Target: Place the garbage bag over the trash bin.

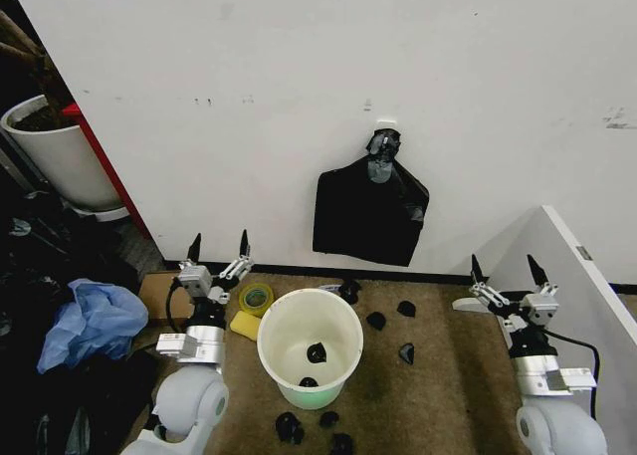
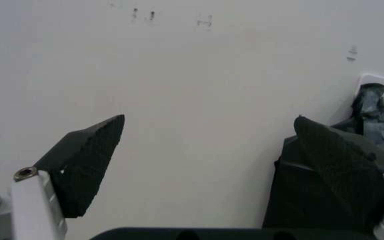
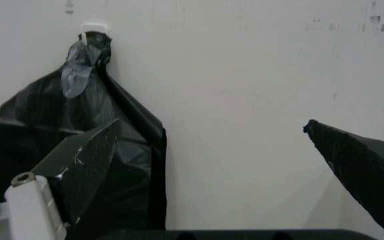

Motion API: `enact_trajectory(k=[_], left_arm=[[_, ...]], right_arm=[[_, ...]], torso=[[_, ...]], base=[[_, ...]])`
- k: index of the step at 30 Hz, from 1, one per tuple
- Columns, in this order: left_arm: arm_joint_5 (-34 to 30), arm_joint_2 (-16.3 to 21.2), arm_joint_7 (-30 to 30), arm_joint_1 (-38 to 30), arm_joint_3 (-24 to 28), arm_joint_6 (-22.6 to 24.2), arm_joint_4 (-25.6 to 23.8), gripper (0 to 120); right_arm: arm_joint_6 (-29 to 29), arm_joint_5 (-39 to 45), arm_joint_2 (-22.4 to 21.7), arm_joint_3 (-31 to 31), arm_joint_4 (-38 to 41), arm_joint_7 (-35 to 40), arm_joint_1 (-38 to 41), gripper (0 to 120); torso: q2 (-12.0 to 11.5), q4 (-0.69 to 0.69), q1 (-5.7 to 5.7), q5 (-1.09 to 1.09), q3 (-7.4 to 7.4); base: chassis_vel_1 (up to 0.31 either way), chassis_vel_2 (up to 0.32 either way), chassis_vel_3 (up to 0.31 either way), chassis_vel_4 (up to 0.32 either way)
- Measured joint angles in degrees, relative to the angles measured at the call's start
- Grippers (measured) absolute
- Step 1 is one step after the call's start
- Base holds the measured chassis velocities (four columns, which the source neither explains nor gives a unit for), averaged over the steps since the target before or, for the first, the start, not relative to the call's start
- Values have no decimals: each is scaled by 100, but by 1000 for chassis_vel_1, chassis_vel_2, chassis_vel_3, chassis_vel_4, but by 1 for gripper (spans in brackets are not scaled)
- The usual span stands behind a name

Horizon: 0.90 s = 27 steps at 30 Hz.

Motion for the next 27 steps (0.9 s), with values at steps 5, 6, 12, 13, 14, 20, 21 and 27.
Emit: enact_trajectory(k=[5, 6, 12, 13, 14, 20, 21, 27], left_arm=[[635, -32, 172, 112, -84, -192, 129, 100], [728, -56, 220, 158, -107, -231, 116, 100], [-11, -145, 326, 399, -58, 17, -213, 100], [-53, -192, 302, 415, -53, 42, -224, 100], [9, -227, 291, 419, -60, 25, -210, 100], [537, -309, 259, 449, -90, -137, -94, 100], [546, -314, 254, 458, -91, -137, -97, 100], [581, -312, 219, 614, -183, -138, -107, 100]], right_arm=[[-393, -404, 82, -134, 274, 679, -24, 100], [-421, -338, 84, -175, 312, 661, -41, 100], [-975, 1510, -19, -723, 784, 970, -121, 100], [-1032, 1622, -23, -767, 810, 969, -121, 100], [-1057, 1674, -27, -803, 809, 940, -106, 100], [-1026, 2386, -81, -1141, 567, 564, 303, 100], [-1005, 2524, -81, -1190, 514, 508, 399, 100], [-959, 3885, -71, -1512, 113, -24, 1113, 100]], torso=[[0, -1, 0, -1, 0], [0, -1, 0, -1, 0], [0, 1, 0, -1, 0], [0, 0, 0, -1, 0], [0, -1, 0, -1, 0], [0, -1, 0, 0, 0], [0, -1, 0, 0, 0], [0, -1, 0, -1, 1]], base=[[0, 0, 0, 0], [0, 0, 0, 0], [0, 0, 0, 0], [0, 0, 0, 0], [0, 0, 0, 0], [0, 0, 0, 0], [0, 0, 0, 0], [0, 0, 0, 0]])
